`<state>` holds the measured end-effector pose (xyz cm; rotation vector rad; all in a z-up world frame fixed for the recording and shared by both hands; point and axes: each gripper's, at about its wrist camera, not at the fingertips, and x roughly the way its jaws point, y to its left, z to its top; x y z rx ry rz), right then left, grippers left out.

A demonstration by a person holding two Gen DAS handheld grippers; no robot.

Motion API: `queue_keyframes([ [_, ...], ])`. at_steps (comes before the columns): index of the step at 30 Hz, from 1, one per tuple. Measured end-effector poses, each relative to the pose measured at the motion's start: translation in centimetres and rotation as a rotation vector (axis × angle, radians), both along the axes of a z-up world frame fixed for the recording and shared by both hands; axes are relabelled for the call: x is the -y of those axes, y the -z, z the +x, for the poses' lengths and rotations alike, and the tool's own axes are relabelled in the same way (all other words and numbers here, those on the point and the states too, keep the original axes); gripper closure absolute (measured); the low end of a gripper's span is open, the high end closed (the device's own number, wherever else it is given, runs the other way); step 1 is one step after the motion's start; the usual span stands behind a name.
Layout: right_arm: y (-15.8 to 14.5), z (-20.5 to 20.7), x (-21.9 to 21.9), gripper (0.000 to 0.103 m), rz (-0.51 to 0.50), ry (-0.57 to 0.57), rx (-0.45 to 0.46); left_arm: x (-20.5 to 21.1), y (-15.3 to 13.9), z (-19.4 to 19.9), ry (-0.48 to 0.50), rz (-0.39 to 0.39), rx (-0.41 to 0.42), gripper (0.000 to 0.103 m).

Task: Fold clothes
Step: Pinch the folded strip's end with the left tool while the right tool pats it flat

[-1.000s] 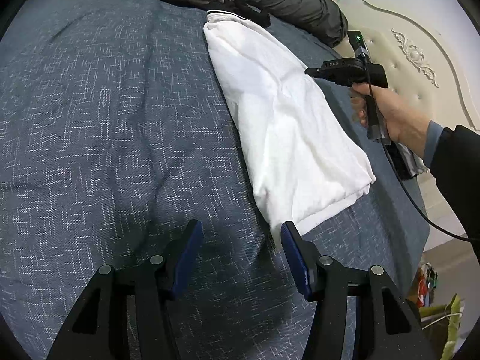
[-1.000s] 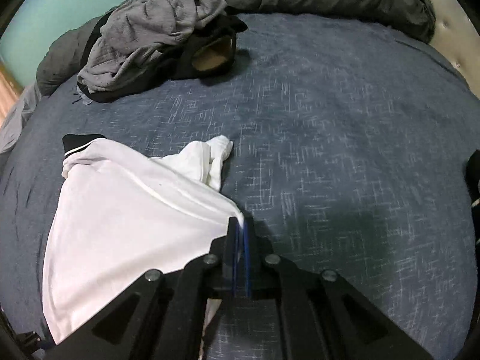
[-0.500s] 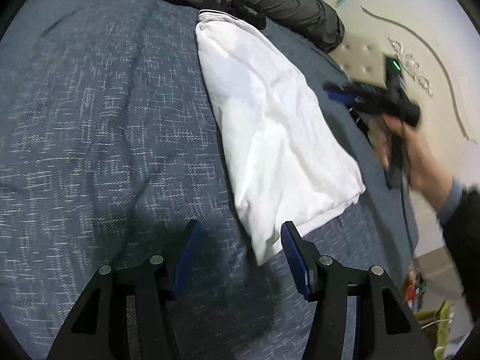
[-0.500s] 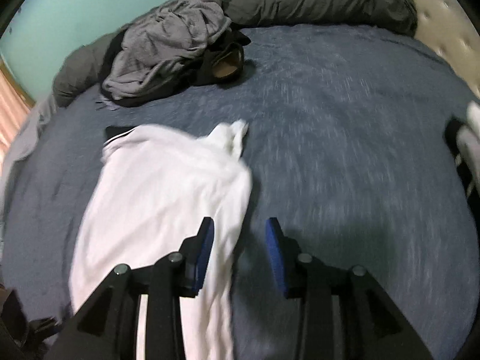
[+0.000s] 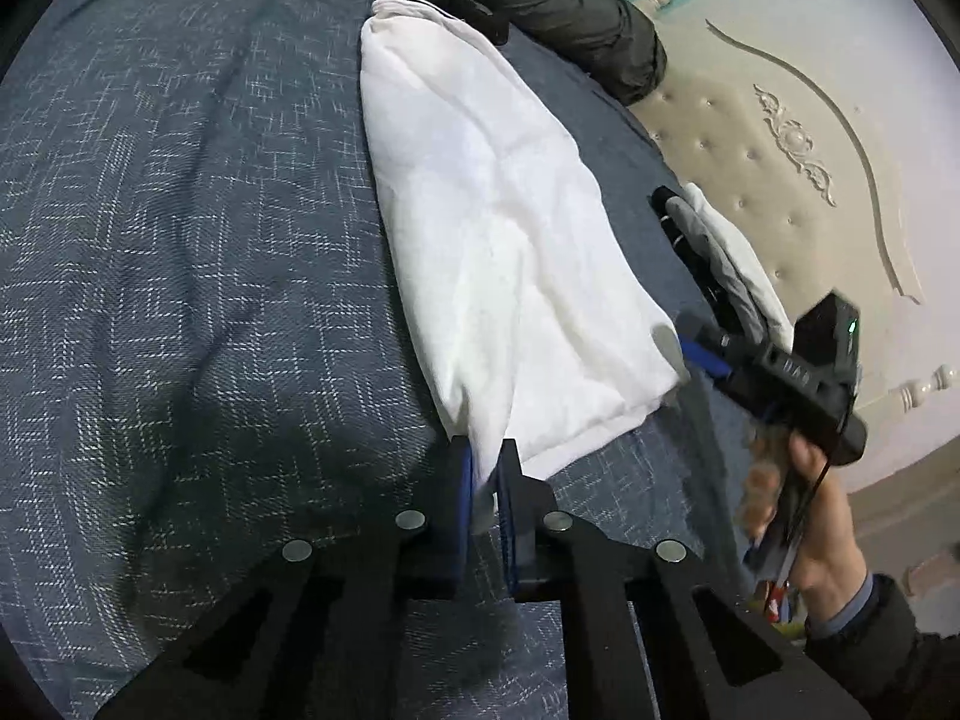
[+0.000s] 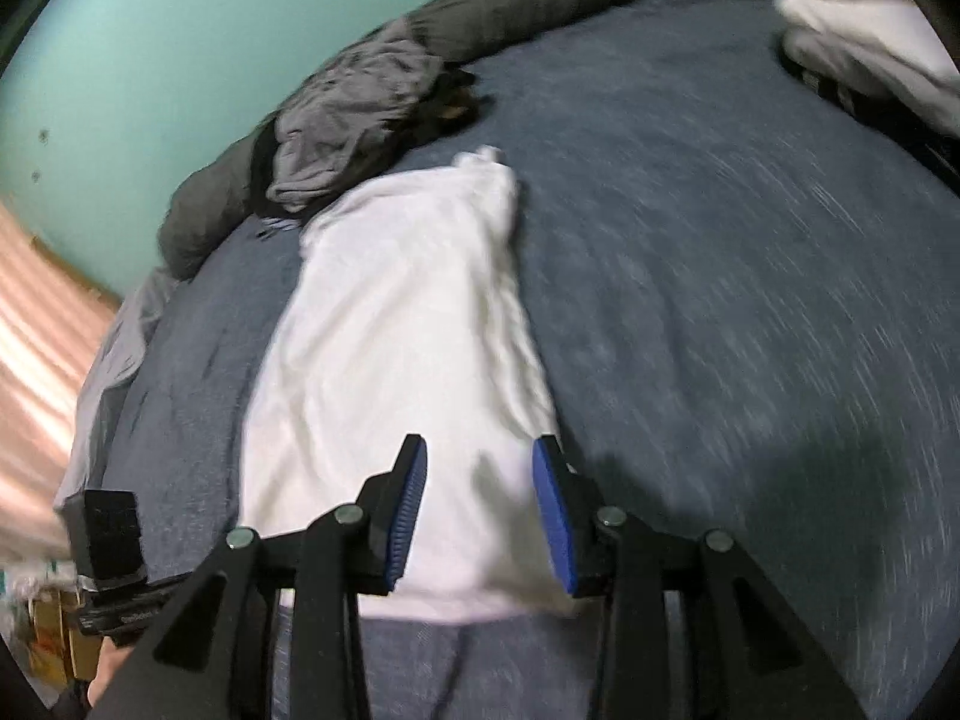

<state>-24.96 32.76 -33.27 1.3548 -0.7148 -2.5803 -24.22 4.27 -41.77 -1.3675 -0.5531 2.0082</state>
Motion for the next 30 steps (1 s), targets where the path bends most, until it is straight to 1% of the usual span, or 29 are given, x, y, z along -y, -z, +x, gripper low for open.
queue_keyframes([
  [3, 0.6, 0.9, -1.0, 0.066, -0.048, 0.035, 0.026, 0.8, -0.2, 0.0, -0.005, 0.012, 0.000, 0.096],
  [5, 0.8, 1.5, -1.5, 0.059, -0.073, 0.054, 0.040, 1.5, -0.2, 0.0, -0.005, 0.021, 0.001, 0.097],
  [6, 0.7, 1.7, -1.6, 0.056, -0.072, 0.054, 0.038, 1.6, -0.3, 0.0, 0.001, 0.020, -0.003, 0.098],
  [9, 0.4, 1.8, -1.0, 0.057, -0.052, 0.022, 0.032, 1.3, -0.7, 0.2, 0.011, 0.011, -0.018, 0.098],
  [11, 0.4, 1.5, -0.3, 0.070, -0.003, -0.013, 0.040, 1.3, -1.0, 0.4, 0.013, 0.013, -0.026, 0.098],
  [12, 0.4, 1.4, 0.1, 0.085, 0.016, -0.030, 0.045, 1.5, -1.1, 0.5, 0.012, 0.012, -0.032, 0.098],
  [13, 0.4, 1.3, 0.3, 0.092, 0.026, -0.046, 0.049, 1.6, -1.2, 0.6, 0.011, 0.011, -0.038, 0.098],
  [14, 0.4, 1.2, 0.5, 0.096, 0.033, -0.058, 0.051, 1.8, -1.4, 0.7, 0.005, 0.010, -0.046, 0.099],
  [19, -0.8, 2.2, -0.1, 0.098, 0.038, -0.069, 0.021, 2.8, -2.6, 1.8, 0.003, 0.012, -0.080, 0.099],
  [22, -1.2, 2.7, -0.7, 0.098, 0.047, -0.084, 0.028, 2.7, -2.0, 2.1, 0.013, 0.003, -0.057, 0.100],
  [26, 1.3, 2.5, -1.5, 0.098, 0.060, -0.087, 0.114, 2.6, 0.3, 2.2, 0.018, -0.031, 0.012, 0.101],
  [30, 2.3, 2.2, -1.6, 0.098, 0.064, -0.093, 0.144, 2.5, 0.9, 2.2, 0.018, -0.040, 0.031, 0.101],
])
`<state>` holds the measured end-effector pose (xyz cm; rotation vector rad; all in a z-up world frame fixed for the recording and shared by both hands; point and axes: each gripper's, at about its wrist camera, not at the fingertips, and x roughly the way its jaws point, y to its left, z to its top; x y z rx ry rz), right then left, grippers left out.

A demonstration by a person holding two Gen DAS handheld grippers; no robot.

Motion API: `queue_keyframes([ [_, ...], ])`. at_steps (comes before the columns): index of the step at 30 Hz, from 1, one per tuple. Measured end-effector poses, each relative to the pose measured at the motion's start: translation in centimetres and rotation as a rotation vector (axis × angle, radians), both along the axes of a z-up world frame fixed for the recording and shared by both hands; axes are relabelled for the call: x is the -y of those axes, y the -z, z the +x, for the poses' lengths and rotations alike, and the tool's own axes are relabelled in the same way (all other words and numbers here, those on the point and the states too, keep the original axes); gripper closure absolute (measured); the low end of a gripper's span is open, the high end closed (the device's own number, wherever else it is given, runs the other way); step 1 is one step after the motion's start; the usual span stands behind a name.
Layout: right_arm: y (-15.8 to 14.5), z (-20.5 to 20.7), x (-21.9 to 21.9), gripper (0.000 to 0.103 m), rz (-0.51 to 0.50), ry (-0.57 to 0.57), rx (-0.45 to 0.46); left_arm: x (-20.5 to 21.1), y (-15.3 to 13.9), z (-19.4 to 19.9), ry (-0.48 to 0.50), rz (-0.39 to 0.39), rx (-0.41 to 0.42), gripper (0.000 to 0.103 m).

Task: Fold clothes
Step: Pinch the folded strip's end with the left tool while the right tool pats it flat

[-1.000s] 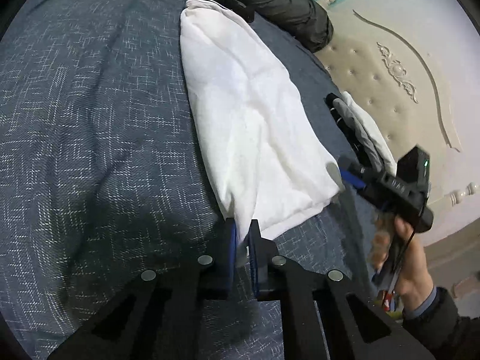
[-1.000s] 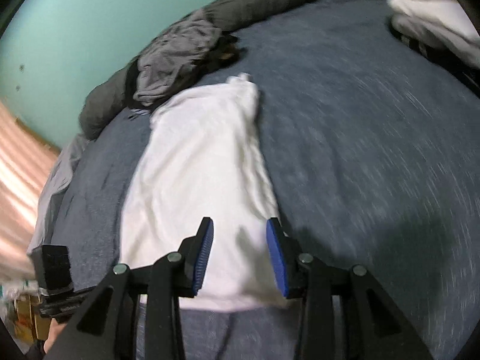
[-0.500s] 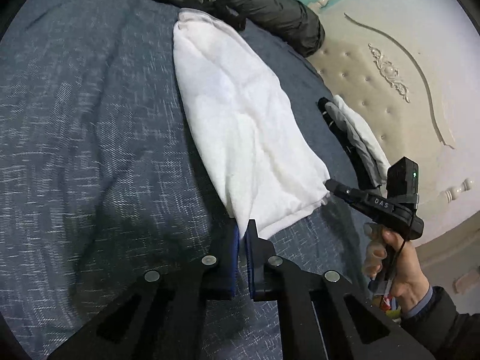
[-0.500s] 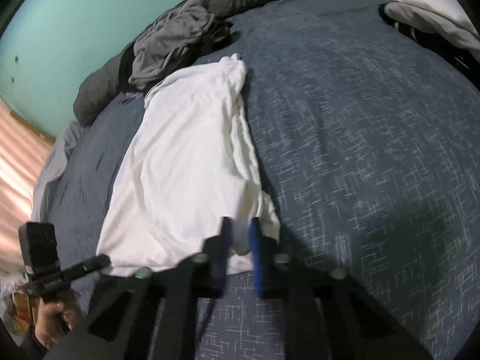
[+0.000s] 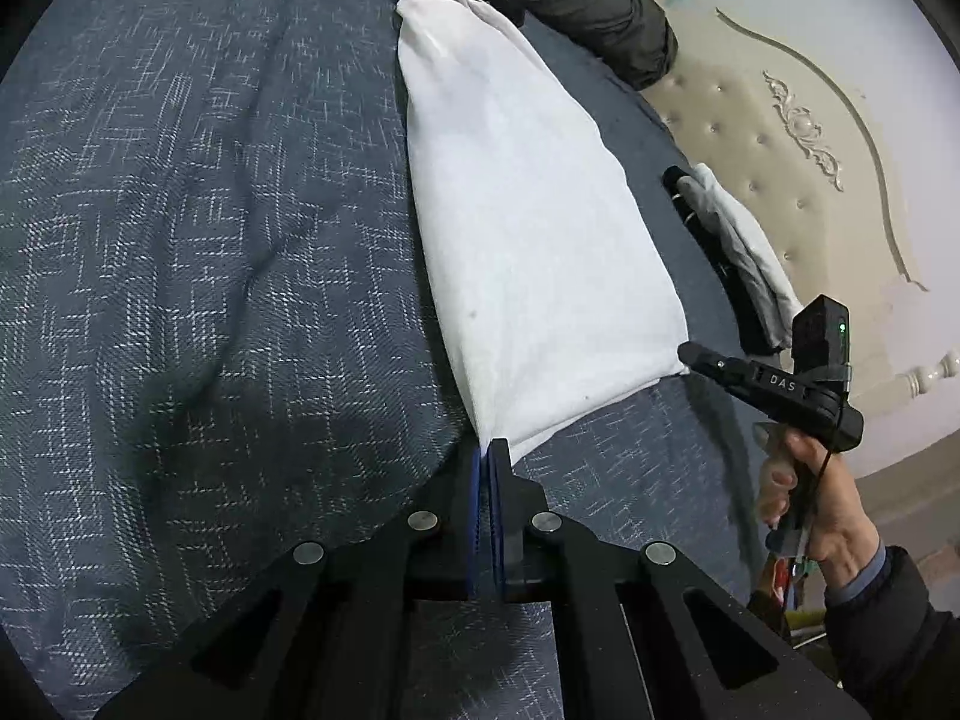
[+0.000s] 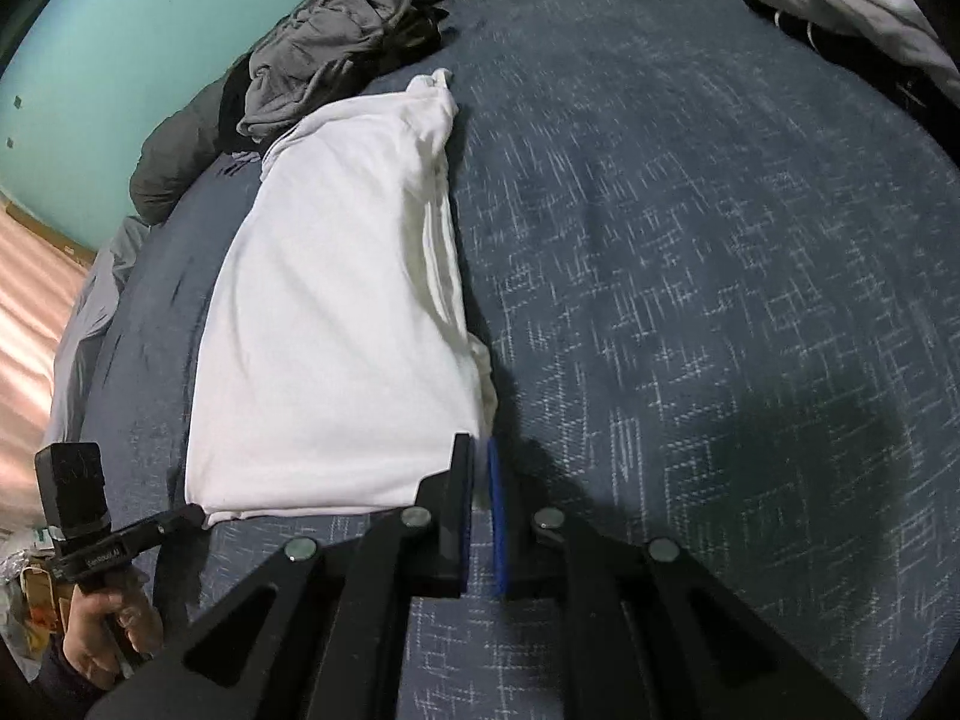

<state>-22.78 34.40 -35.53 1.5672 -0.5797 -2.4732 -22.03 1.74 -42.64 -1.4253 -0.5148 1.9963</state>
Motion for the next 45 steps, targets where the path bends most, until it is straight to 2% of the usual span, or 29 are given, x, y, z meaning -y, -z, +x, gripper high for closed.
queue_keyframes([
  [9, -0.3, -0.6, 0.5, 0.097, 0.048, -0.048, 0.018, 0.0, 0.1, -0.8, -0.016, 0.026, 0.040, 0.100],
  [11, -0.1, -1.0, 0.5, 0.095, 0.038, -0.051, 0.048, 0.1, 0.0, -0.8, -0.023, 0.021, 0.041, 0.094],
  [13, 0.1, -1.4, 0.7, 0.083, 0.050, -0.068, 0.075, 0.3, -0.1, -1.1, -0.033, 0.019, 0.037, 0.078],
  [17, -0.4, -1.7, 0.8, 0.082, 0.072, -0.095, 0.076, 0.9, -0.6, -1.5, -0.053, 0.037, 0.020, 0.067],
  [19, -0.5, -1.7, 0.6, 0.082, 0.065, -0.091, 0.079, 1.1, -0.7, -2.1, -0.072, 0.053, 0.013, 0.054],
  [22, -0.6, -1.4, 0.2, 0.082, 0.056, -0.079, 0.077, 0.9, 0.0, -3.1, -0.088, 0.062, 0.007, 0.057],
  [23, -0.6, -1.3, 0.0, 0.082, 0.052, -0.075, 0.076, 0.8, 0.3, -3.5, -0.090, 0.074, 0.006, 0.064],
  [24, -0.6, -1.2, -0.1, 0.082, 0.046, -0.072, 0.077, 0.8, 0.7, -3.8, -0.087, 0.086, 0.010, 0.091],
  [25, -0.5, -1.2, -0.1, 0.082, 0.038, -0.070, 0.078, 0.8, 1.0, -3.9, -0.083, 0.094, 0.014, 0.099],
  [28, -0.4, -1.1, -0.1, 0.082, 0.034, -0.077, 0.083, 0.8, 1.5, -3.7, -0.075, 0.100, 0.019, 0.099],
  [33, -0.7, -1.5, 0.4, 0.082, 0.059, -0.106, 0.083, 2.0, 0.5, -3.1, -0.112, 0.129, 0.015, 0.099],
  [36, -1.0, -1.7, 0.0, 0.082, 0.065, -0.104, 0.089, 1.9, 1.0, -3.0, -0.109, 0.112, 0.021, 0.099],
  [39, -2.6, -2.8, -0.6, 0.081, 0.075, -0.078, 0.042, 1.8, 1.1, -3.1, -0.105, 0.102, 0.021, 0.099],
  [41, -3.7, -4.7, -0.9, 0.066, 0.074, -0.054, 0.006, 1.8, 1.0, -3.1, -0.099, 0.093, 0.013, 0.099],
  [42, -4.0, -5.6, -1.0, 0.055, 0.067, -0.050, -0.012, 1.7, 1.0, -3.0, -0.096, 0.089, 0.010, 0.099],
  [45, -4.9, -9.5, -1.1, 0.055, 0.065, -0.043, -0.062, 1.6, 1.0, -3.1, -0.089, 0.076, 0.005, 0.099],
])
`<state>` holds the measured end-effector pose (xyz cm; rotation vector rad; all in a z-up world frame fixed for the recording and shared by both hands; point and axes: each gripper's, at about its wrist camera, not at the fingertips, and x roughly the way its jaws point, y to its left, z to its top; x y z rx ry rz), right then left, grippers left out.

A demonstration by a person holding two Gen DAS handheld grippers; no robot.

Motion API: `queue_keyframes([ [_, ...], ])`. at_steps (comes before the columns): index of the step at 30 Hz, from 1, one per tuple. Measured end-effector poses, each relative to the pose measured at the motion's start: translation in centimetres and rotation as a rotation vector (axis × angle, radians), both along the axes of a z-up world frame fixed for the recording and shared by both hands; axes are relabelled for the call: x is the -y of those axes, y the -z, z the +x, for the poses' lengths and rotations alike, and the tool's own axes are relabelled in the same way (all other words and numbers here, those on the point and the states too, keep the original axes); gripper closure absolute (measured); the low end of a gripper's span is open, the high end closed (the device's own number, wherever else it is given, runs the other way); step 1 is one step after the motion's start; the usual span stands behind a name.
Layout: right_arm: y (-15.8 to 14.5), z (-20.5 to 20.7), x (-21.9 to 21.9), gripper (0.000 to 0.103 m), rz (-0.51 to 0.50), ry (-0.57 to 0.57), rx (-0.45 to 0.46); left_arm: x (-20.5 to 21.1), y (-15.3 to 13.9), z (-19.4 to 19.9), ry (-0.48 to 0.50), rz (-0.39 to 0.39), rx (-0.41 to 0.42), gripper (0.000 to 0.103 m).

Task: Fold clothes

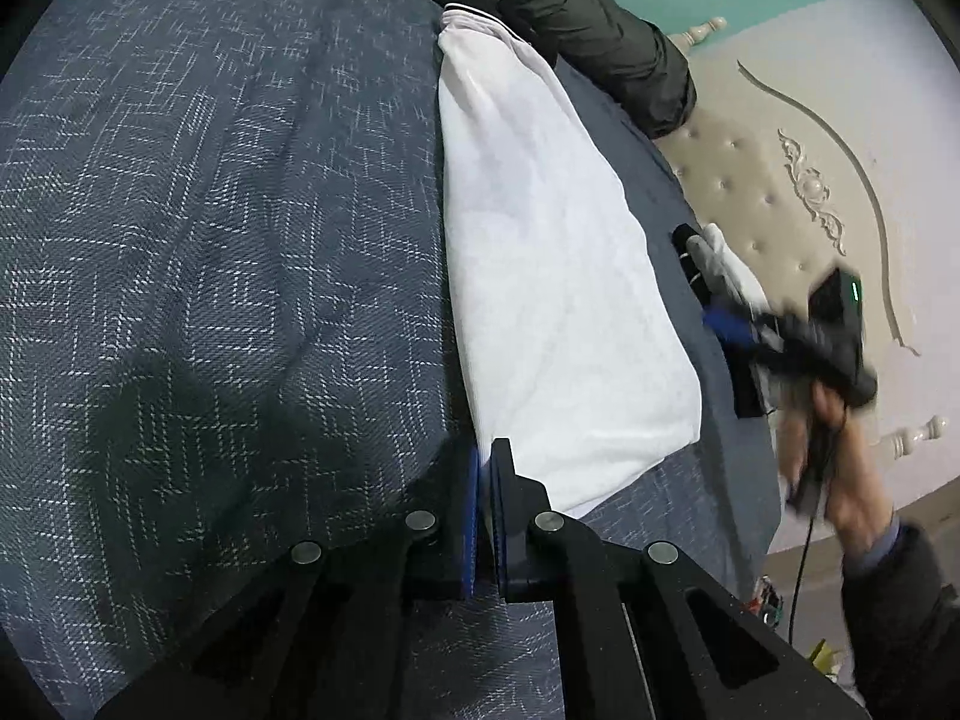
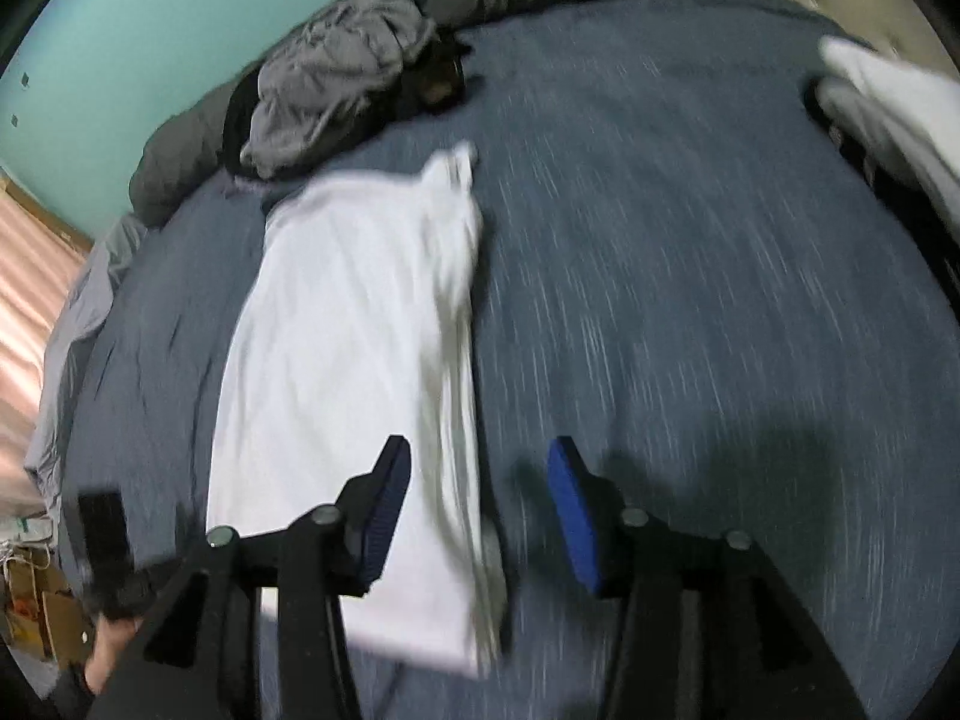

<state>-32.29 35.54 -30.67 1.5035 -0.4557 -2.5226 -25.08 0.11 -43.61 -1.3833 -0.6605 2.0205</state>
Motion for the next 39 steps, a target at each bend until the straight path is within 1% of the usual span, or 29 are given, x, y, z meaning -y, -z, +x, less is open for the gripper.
queue_keyframes([
  [2, -0.2, -3.0, 0.4, 0.055, -0.013, -0.018, -0.036, -0.1, 0.0, 0.0, 0.005, -0.010, -0.003, 0.099],
  [4, -0.1, -6.0, 1.3, 0.055, 0.019, -0.046, -0.044, -0.1, 0.0, -0.1, 0.008, -0.020, -0.008, 0.099],
  [6, 0.6, -8.3, 1.9, 0.055, 0.043, -0.067, -0.034, -0.2, 0.0, -0.1, 0.010, -0.028, -0.011, 0.099],
  [8, 1.2, -9.9, 1.9, 0.055, 0.050, -0.060, -0.013, -0.3, 0.0, -0.1, 0.013, -0.036, -0.014, 0.099],
  [11, 2.2, -12.2, 2.7, 0.055, 0.103, -0.070, 0.010, -0.4, 0.0, -0.1, 0.017, -0.044, -0.017, 0.099],
  [14, 3.2, -13.4, 3.2, 0.055, 0.130, -0.082, 0.026, -0.5, -0.1, 0.0, 0.018, -0.045, -0.019, 0.099],
  [15, 3.5, -13.7, 3.3, 0.061, 0.128, -0.082, 0.026, -0.6, -0.1, 0.0, 0.019, -0.047, -0.020, 0.099],
  [16, 3.7, -14.0, 3.4, 0.070, 0.128, -0.082, 0.026, -0.7, -0.2, 0.0, 0.020, -0.050, -0.022, 0.099],
  [17, 4.0, -14.3, 3.5, 0.076, 0.130, -0.081, 0.029, -0.8, -0.2, 0.1, 0.022, -0.052, -0.024, 0.099],
  [18, 4.1, -14.6, 3.6, 0.091, 0.135, -0.079, 0.029, -0.8, -0.3, 0.1, 0.023, -0.052, -0.024, 0.099],
  [19, 4.2, -14.7, 3.6, 0.096, 0.143, -0.077, 0.025, -0.8, -0.3, 0.2, 0.023, -0.052, -0.024, 0.099],
  [21, 4.0, -14.8, 3.5, 0.098, 0.159, -0.065, 0.011, -0.9, -0.3, 0.5, 0.019, -0.054, -0.026, 0.099],
  [25, 3.2, -14.9, 2.9, 0.099, 0.224, -0.014, -0.048, -1.0, -0.4, 0.9, 0.020, -0.066, -0.033, 0.099],
  [27, 3.2, -15.1, 3.0, 0.099, 0.268, -0.007, -0.056, -1.1, -0.4, 1.0, 0.022, -0.067, -0.032, 0.099],
  [31, 3.2, -15.6, 2.9, 0.099, 0.294, 0.005, -0.069, -1.1, -0.4, 1.2, 0.024, -0.068, -0.028, 0.099],
  [34, 3.7, -16.1, 2.7, 0.099, 0.287, 0.005, -0.056, -1.1, -0.4, 1.2, 0.027, -0.067, -0.024, 0.099],
  [39, 4.8, -16.3, 3.0, 0.099, 0.236, -0.029, -0.034, -0.6, -0.4, 1.1, 0.006, -0.047, -0.007, 0.098],
])
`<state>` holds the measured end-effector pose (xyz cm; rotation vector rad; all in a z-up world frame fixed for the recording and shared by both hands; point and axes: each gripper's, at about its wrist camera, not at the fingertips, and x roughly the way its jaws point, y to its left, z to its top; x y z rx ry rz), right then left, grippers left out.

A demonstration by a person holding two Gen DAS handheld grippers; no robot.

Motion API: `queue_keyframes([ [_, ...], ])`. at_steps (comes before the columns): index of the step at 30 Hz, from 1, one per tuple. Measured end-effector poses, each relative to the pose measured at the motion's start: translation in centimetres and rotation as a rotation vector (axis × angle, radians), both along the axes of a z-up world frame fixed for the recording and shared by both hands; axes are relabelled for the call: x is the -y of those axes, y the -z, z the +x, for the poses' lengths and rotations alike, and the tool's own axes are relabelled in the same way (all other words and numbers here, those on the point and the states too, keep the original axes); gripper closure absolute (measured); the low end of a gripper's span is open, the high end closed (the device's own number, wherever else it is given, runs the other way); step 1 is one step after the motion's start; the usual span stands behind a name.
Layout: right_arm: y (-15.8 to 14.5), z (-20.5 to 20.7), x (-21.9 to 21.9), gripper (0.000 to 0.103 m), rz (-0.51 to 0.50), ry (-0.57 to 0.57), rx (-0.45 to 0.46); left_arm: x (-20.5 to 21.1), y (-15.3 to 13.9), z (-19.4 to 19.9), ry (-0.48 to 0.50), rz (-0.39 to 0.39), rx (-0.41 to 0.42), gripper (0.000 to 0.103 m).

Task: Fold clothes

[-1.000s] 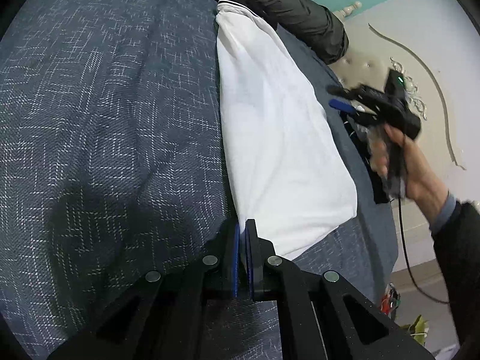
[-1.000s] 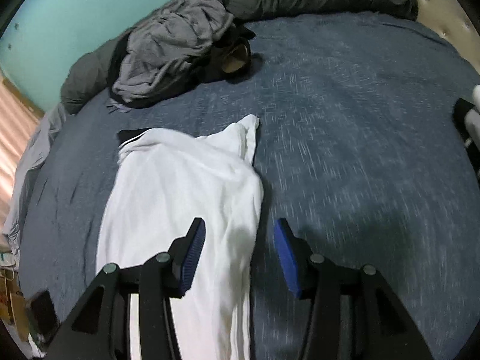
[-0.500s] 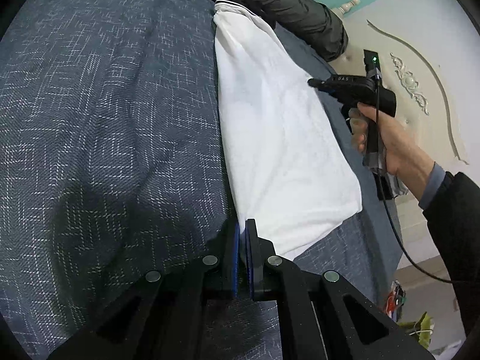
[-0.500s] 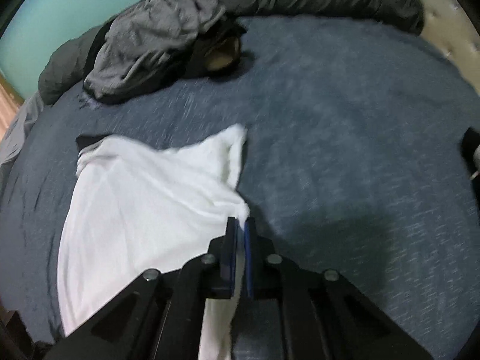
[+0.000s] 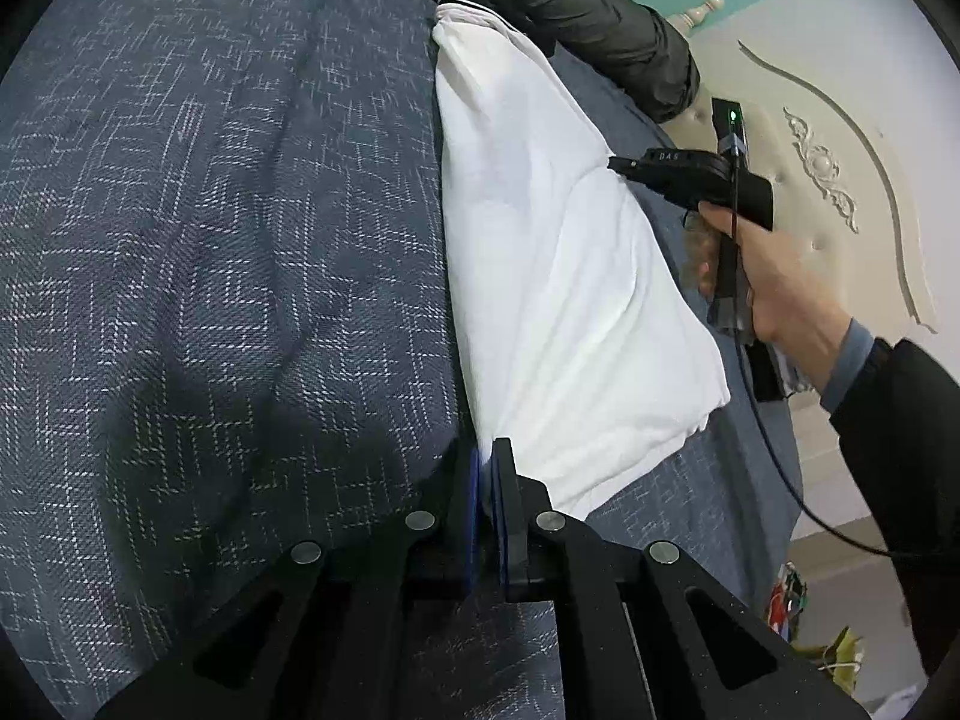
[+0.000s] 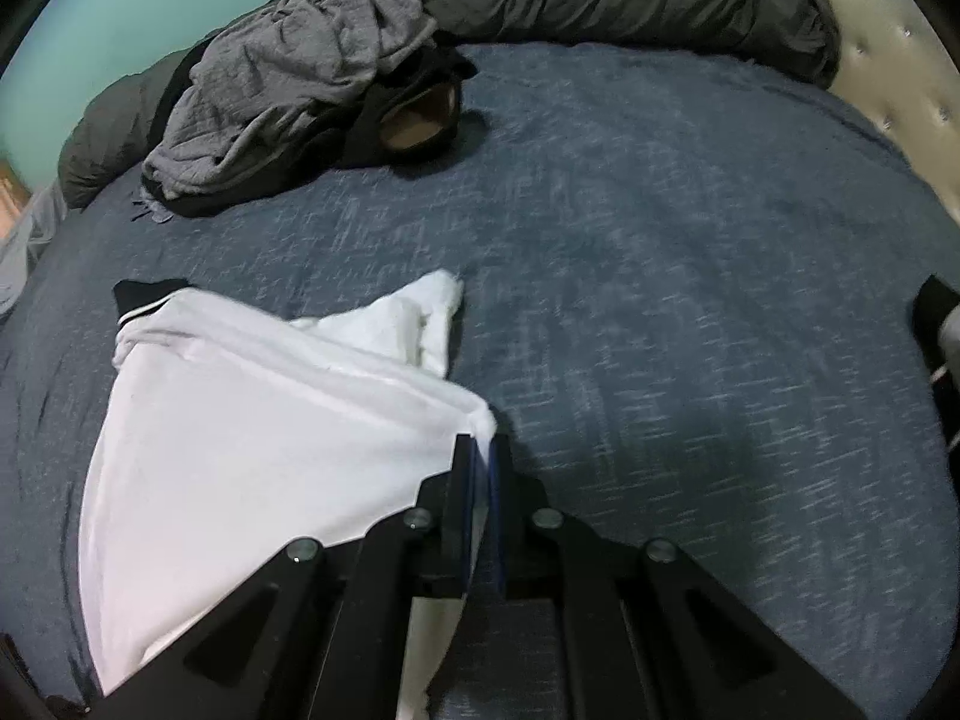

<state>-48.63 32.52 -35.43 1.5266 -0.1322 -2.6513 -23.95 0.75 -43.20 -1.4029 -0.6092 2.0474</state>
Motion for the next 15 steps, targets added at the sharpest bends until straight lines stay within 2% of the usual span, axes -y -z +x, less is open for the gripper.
queue_keyframes([
  [3, -0.1, 0.3, -0.2, 0.094, -0.012, -0.006, -0.006, 0.2, -0.1, 0.0, -0.024, 0.006, 0.005, 0.096],
  [6, -0.7, 1.3, -1.0, 0.074, -0.026, 0.014, -0.013, 0.5, -0.4, 0.3, -0.061, 0.005, 0.007, 0.086],
  [12, -2.5, 6.5, -3.4, 0.066, -0.140, 0.051, -0.019, 1.4, -1.7, 1.9, -0.139, 0.005, -0.015, 0.079],
  [15, -3.4, 9.9, -3.8, 0.066, -0.178, 0.034, -0.010, 1.8, -2.6, 3.3, -0.165, 0.010, -0.030, 0.072],
])
